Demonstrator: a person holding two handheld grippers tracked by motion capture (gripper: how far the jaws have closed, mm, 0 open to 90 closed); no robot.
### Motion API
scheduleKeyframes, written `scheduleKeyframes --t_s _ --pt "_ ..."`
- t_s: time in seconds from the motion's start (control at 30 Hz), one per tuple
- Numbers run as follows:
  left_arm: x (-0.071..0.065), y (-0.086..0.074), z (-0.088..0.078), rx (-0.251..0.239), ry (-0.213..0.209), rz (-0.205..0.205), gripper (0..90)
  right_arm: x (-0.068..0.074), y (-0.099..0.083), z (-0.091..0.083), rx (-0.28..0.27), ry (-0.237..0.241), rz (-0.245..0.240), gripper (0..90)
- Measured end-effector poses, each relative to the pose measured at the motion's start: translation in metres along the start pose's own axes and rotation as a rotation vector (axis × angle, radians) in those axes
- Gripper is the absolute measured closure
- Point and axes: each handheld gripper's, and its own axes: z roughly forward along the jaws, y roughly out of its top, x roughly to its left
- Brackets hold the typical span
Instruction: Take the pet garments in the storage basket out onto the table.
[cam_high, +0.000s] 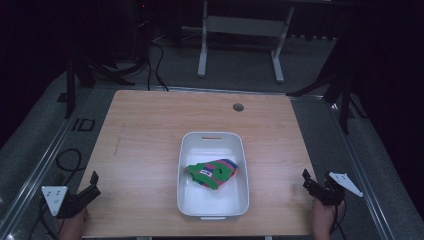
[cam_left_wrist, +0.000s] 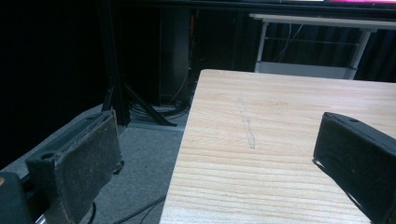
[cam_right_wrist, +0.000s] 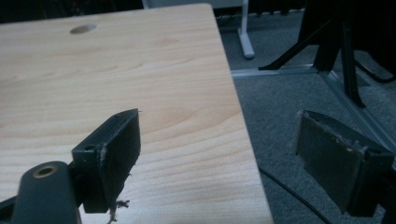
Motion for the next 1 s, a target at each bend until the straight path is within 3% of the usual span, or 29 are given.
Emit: scheduleKeyframes --t_s 0.07,0.1,0.17,0.23,0.27,0.3,0.37,0.47,0.5,0.53,0.6,0.63,0.67,0.8,1.0 --pt "0.000 0.000 0.000 0.003 -0.003 -0.001 1.2 0.001 0.001 0.002 0.027 0.036 -0.022 14.6" --pt "0.000 0.000 0.000 0.004 -0.004 0.001 1.2 0.002 0.002 0.005 0.069 0.065 -0.051 14.6" --pt "0.000 0.000 0.001 0.004 -0.006 0.002 1.2 0.002 0.002 0.005 0.084 0.080 -0.061 14.6" --pt "0.000 0.000 0.001 0.004 -0.007 0.004 1.2 0.001 0.003 0.009 0.141 0.146 -0.085 14.5" --pt "0.000 0.000 0.001 0.005 -0.009 0.004 1.2 0.000 0.003 0.009 0.150 0.176 -0.092 14.5" --pt "0.000 0.000 0.001 0.005 -0.009 0.004 1.2 0.000 0.003 0.009 0.150 0.176 -0.092 14.5" --pt "0.000 0.000 0.000 0.002 -0.012 0.002 1.2 -0.003 0.003 0.009 0.170 0.252 -0.114 14.5" --pt "0.000 0.000 0.000 -0.001 -0.013 0.003 1.2 -0.007 0.003 0.011 0.220 0.294 -0.109 14.5" --pt "0.000 0.000 0.000 -0.001 -0.013 0.003 1.2 -0.007 0.003 0.011 0.220 0.294 -0.109 14.5" --pt "0.001 0.000 0.000 0.000 -0.014 -0.002 1.1 -0.010 0.002 0.009 0.230 0.335 -0.100 14.5" --pt "0.001 0.000 0.000 0.000 -0.015 -0.008 1.2 -0.011 0.002 0.008 0.231 0.346 -0.098 14.4" --pt "0.001 0.000 0.000 -0.001 -0.016 -0.005 1.2 -0.013 0.001 0.007 0.243 0.395 -0.112 14.4" --pt "0.001 0.000 0.000 -0.001 -0.016 -0.005 1.2 -0.013 0.001 0.007 0.243 0.395 -0.112 14.4" --pt "0.001 0.000 0.000 0.004 -0.017 -0.005 1.2 -0.011 0.005 0.005 0.300 0.538 -0.233 14.4" --pt "0.001 0.000 0.000 0.004 -0.019 -0.006 1.2 0.002 0.009 0.009 0.354 0.677 -0.405 14.4"
